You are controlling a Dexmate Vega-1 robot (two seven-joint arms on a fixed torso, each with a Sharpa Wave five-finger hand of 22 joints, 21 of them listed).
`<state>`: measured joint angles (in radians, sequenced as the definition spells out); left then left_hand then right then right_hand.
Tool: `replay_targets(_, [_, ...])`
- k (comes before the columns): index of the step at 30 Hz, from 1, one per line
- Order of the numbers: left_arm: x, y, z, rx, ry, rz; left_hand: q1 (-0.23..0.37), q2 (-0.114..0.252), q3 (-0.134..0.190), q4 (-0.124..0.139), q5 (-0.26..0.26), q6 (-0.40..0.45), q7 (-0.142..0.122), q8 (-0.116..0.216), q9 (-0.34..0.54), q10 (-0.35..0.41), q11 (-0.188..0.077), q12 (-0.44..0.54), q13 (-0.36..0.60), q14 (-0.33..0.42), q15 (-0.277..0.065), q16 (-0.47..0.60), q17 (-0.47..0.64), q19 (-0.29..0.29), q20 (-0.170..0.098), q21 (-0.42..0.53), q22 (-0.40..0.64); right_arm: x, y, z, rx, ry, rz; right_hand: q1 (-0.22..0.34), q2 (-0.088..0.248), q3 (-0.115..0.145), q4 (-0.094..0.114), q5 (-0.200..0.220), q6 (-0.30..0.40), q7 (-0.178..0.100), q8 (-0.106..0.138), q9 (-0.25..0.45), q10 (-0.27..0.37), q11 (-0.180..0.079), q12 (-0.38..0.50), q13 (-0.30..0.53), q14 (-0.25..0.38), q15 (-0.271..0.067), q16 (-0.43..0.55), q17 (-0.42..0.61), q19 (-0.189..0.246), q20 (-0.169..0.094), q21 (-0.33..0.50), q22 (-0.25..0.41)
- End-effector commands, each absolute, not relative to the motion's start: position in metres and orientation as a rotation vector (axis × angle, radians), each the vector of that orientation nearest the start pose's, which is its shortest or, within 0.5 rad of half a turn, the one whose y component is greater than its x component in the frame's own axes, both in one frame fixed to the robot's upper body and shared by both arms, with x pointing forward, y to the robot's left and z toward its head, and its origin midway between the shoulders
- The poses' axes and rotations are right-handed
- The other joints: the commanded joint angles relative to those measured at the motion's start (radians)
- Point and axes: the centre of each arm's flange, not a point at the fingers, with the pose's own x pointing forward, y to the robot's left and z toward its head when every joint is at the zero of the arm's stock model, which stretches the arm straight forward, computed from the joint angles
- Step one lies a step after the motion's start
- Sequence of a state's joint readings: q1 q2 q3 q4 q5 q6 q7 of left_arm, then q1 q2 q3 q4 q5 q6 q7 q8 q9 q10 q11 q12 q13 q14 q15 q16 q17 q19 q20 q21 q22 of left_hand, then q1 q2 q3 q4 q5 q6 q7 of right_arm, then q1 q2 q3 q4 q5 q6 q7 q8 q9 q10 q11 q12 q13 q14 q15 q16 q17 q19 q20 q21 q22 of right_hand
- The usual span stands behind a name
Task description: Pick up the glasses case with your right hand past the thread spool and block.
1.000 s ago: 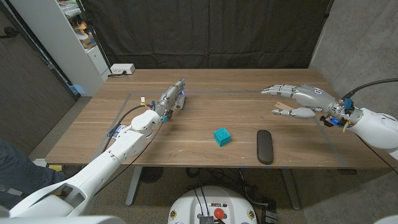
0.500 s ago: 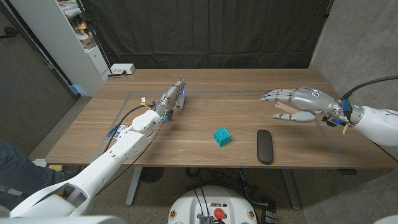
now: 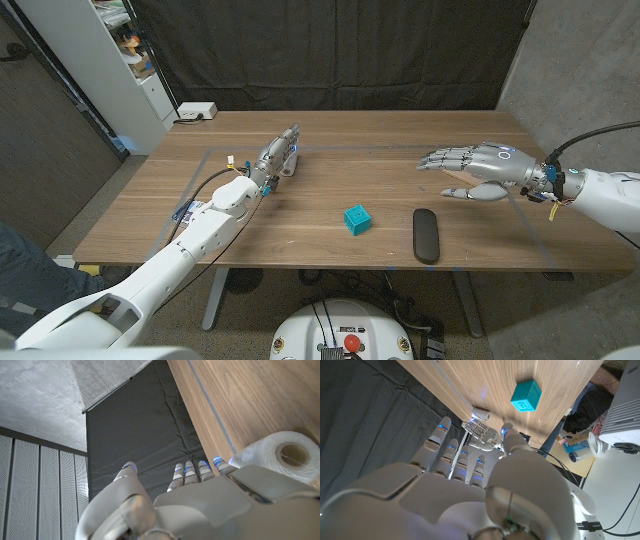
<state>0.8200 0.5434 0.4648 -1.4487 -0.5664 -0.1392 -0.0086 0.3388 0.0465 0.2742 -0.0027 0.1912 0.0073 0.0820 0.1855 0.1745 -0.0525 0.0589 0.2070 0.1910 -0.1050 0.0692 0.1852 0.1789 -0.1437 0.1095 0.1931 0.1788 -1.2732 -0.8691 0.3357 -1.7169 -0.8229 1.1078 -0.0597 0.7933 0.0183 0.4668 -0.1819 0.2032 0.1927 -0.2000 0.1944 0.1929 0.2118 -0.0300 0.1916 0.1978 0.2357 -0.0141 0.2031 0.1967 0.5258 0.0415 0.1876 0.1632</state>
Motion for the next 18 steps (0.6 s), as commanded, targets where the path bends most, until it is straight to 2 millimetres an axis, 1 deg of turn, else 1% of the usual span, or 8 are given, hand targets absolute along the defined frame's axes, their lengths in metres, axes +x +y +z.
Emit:
replay_targets(1, [0.643, 0.229, -0.017, 0.108, -0.529, -0.327, -0.002, 0.004, -0.001, 0.001, -0.001, 0.007, 0.0, 0.002, 0.003, -0.002, -0.008, 0.002, 0.002, -0.006, -0.004, 0.002, 0.003, 0.001, 0.008, 0.006, 0.004, 0.432, -0.353, 0.004, -1.896, -1.224, 0.345, 0.015, -0.005, 0.011, 0.002, -0.005, -0.004, -0.005, 0.001, 0.006, -0.013, 0.004, -0.007, 0.005, -0.005, 0.01, -0.002, 0.003, -0.002, 0.015, -0.005, 0.001])
replay_targets(10, [0.644, 0.231, -0.017, 0.111, -0.529, -0.33, -0.003, 0.005, -0.001, 0.0, 0.0, 0.008, -0.001, 0.002, 0.003, -0.002, -0.009, 0.002, 0.002, -0.006, -0.006, 0.003, 0.003, 0.001, 0.008, 0.006, 0.004, 0.434, -0.346, 0.006, -1.937, -1.216, 0.375, 0.025, -0.005, 0.02, 0.004, -0.007, -0.006, -0.004, 0.001, 0.006, -0.026, 0.003, -0.008, 0.006, -0.006, 0.02, -0.001, 0.005, -0.008, 0.022, -0.006, 0.002])
replay_targets(18, [0.645, 0.234, -0.019, 0.11, -0.525, -0.334, -0.004, 0.005, -0.002, 0.0, 0.0, 0.008, -0.001, 0.002, 0.004, -0.002, -0.008, 0.002, 0.002, -0.005, -0.005, 0.003, 0.003, 0.001, 0.01, 0.006, 0.004, 0.436, -0.338, 0.003, -1.967, -1.204, 0.402, 0.032, -0.007, 0.026, 0.006, -0.009, -0.006, -0.002, 0.001, 0.006, -0.041, 0.008, -0.009, 0.007, -0.017, 0.026, -0.004, 0.006, -0.003, 0.026, -0.004, 0.002])
